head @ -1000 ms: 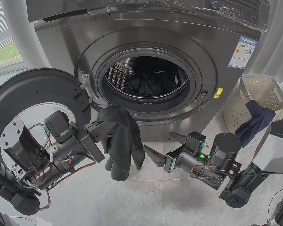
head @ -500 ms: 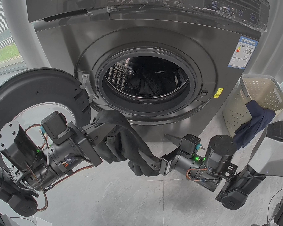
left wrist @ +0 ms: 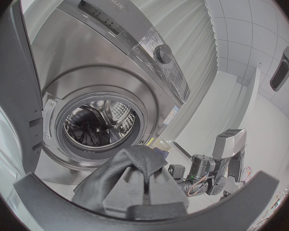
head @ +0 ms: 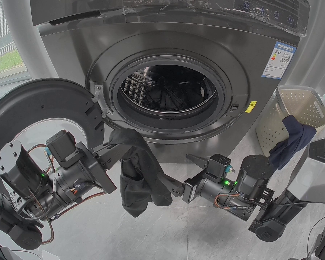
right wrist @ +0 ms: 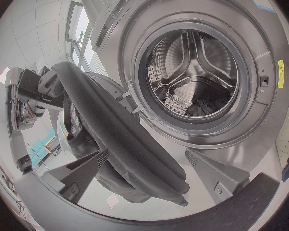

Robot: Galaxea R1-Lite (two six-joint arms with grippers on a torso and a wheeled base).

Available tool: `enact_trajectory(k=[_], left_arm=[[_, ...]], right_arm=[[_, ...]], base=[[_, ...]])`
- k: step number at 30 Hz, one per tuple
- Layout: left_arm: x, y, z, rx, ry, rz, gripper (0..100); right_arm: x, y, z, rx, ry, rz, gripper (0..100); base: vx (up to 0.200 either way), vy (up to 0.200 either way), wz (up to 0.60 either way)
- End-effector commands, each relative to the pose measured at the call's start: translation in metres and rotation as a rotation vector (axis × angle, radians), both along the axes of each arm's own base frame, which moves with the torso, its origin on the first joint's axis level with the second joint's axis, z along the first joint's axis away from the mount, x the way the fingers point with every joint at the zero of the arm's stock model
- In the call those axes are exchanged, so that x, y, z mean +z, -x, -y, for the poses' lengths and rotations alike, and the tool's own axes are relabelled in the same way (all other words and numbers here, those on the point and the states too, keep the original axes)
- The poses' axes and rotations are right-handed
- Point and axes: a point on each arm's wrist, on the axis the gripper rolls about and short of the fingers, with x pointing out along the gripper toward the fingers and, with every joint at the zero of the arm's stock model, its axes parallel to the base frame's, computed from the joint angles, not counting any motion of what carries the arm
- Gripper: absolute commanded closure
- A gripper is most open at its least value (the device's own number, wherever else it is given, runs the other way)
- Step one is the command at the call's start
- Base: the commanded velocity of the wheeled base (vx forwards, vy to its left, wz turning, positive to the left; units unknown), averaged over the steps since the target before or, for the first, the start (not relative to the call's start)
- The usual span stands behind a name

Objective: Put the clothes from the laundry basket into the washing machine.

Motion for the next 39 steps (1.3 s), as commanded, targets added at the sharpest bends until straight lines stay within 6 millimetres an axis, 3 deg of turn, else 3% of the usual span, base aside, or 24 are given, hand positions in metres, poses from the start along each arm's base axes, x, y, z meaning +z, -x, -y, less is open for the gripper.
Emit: enact_trajectory(k=[1,21,30,39], left_arm=[[-0.004,0.002,0.000,-0.005,-0.010,-0.012,100],[-0.007,0.004,0.002,-0.016,-0.026,-0.014,100],[-0.003,0.001,0.001,-0.001,-0.016,-0.003,100],[-0.005,0.002,0.002,-0.009,-0.019,-0.008,100]], right_arm=[[0.012,0.006,0.001,0.018,-0.024,0.023,0],[0.026,0.017,-0.017,0.100,-0.081,0.069,0],[0.028,0.027,-0.004,0.113,-0.084,0.046,0],[0.036,0.026,-0.007,0.116,-0.110,0.072,0]], base=[[0.000,0.000,0.00],[0.000,0.000,0.00],[0.000,0.000,0.00],[0.000,0.000,0.00]])
